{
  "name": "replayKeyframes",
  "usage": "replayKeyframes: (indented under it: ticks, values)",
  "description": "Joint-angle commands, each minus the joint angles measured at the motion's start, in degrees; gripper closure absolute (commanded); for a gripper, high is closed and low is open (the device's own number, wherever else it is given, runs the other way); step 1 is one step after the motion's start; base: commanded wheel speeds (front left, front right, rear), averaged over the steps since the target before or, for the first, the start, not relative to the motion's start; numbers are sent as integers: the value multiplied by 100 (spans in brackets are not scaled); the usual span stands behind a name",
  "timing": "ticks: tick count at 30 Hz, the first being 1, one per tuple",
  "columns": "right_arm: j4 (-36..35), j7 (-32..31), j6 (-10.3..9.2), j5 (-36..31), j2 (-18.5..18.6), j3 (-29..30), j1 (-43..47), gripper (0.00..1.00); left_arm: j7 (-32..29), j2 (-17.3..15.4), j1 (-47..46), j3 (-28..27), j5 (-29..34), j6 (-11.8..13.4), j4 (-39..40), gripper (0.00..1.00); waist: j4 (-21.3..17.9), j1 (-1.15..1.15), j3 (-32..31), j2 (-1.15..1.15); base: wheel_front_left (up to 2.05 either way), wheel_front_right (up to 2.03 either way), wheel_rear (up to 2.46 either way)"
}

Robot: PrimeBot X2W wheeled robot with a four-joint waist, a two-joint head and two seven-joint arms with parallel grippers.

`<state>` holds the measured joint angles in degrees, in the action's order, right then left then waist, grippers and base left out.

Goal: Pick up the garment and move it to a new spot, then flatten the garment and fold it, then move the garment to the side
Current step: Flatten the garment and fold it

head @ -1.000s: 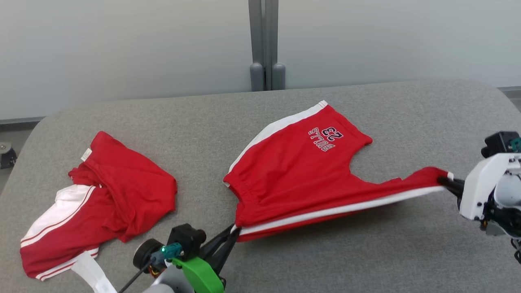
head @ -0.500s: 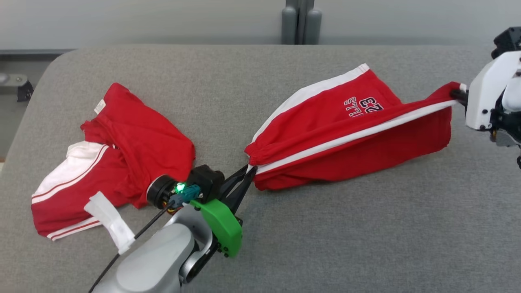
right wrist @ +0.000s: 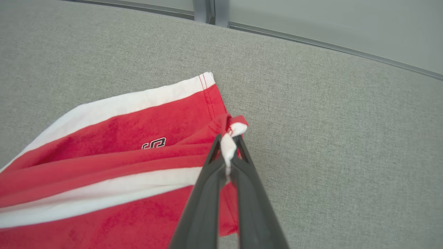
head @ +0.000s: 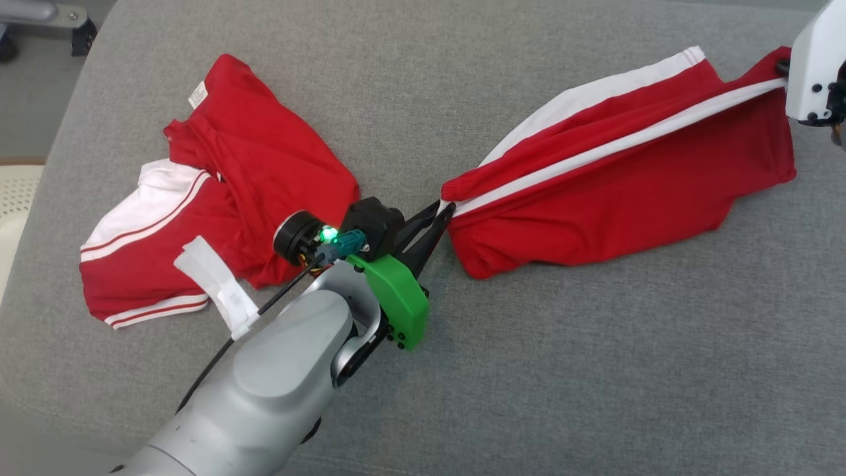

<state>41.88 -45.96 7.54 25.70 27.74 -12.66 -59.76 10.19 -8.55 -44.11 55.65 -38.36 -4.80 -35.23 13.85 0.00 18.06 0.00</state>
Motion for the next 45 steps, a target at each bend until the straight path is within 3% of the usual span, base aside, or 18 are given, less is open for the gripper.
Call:
replayKeyframes:
  ticks: [1, 8, 9, 10, 11, 12, 25, 30, 39, 45]
  values:
    - [69, 38, -10, -84, -4, 15, -146, 100, 56, 27, -171, -8, 35, -33, -111, 100, 231, 0, 315, 0, 0, 0, 0]
    - [395, 174, -10, -291, -117, -134, -496, 100, 244, 255, -555, 14, 4, -141, -634, 100, 268, 0, 519, 0, 0, 0, 0]
    - [427, 197, -10, -297, -131, -143, -530, 100, 264, 277, -590, 9, 1, -147, -681, 87, 262, 0, 536, 0, 0, 0, 0]
    - [469, 260, -10, -324, -128, -147, -574, 100, 296, 300, -642, -7, 20, -142, -730, 47, 260, 0, 555, 0, 0, 0, 0]
    - [480, 348, -10, -366, -127, -163, -615, 82, 330, 315, -676, -30, 31, -123, -762, 0, 258, 0, 571, 0, 0, 0, 0]
    - [531, 453, -10, -385, -138, -143, -660, 0, 354, 333, -711, -60, 33, -102, -808, 0, 254, 0, 587, 0, 0, 0, 0]
    - [1112, 2197, -9, -650, -379, 67, -967, 0, 500, 455, -906, -708, 127, 198, -959, 0, 130, 0, 531, 0, 0, 0, 0]
    - [937, 3168, -9, -310, -504, -62, -710, 0, 494, 344, -680, -1198, 308, 370, -760, 0, -2, 0, 368, 0, 0, 0, 0]
    - [118, 5238, -9, 310, -473, -656, 640, 0, 494, 56, 532, -2529, 929, 591, 538, 0, -436, 0, -351, 0, 0, 0, 0]
    - [-328, 5996, -8, 339, -493, -810, 1731, 0, 495, 14, 1676, -3274, 1407, 528, 1402, 0, -771, 0, -865, 0, 0, 0, 0]
